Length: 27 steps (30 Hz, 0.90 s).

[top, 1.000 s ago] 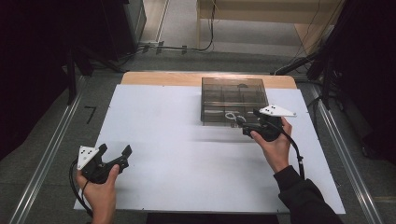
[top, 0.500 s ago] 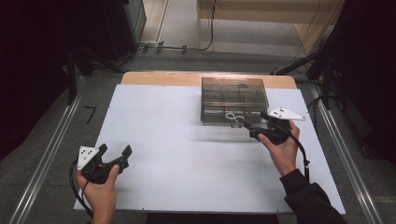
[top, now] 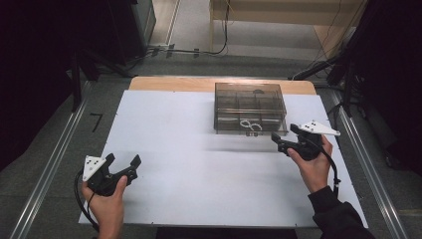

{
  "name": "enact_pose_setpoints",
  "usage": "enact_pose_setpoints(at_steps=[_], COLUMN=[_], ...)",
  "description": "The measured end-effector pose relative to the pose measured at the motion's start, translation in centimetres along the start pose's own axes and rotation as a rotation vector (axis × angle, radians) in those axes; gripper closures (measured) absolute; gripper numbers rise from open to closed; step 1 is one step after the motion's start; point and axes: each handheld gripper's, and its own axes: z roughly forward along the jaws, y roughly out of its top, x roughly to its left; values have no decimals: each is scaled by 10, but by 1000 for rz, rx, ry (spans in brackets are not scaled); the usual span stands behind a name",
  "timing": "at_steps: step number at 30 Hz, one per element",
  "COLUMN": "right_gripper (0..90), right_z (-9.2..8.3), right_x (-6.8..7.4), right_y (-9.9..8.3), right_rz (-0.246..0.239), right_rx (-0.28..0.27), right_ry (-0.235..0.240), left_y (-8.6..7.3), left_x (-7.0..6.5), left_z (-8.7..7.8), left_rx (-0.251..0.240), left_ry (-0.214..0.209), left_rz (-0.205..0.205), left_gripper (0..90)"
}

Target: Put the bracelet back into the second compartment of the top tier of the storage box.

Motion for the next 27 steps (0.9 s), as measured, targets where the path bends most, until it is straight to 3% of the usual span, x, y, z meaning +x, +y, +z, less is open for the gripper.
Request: enact_pose_setpoints(at_steps=[27], right_gripper=[172], right_z=[-31], right_x=[-25], right_y=[-32], right_rz=[59], right_rx=[18], right_ry=[-59], left_y=[0], left_x=[-1], left_z=[0], left_rx=[5], left_ry=[-6], left_rz=[1], left_gripper=[59])
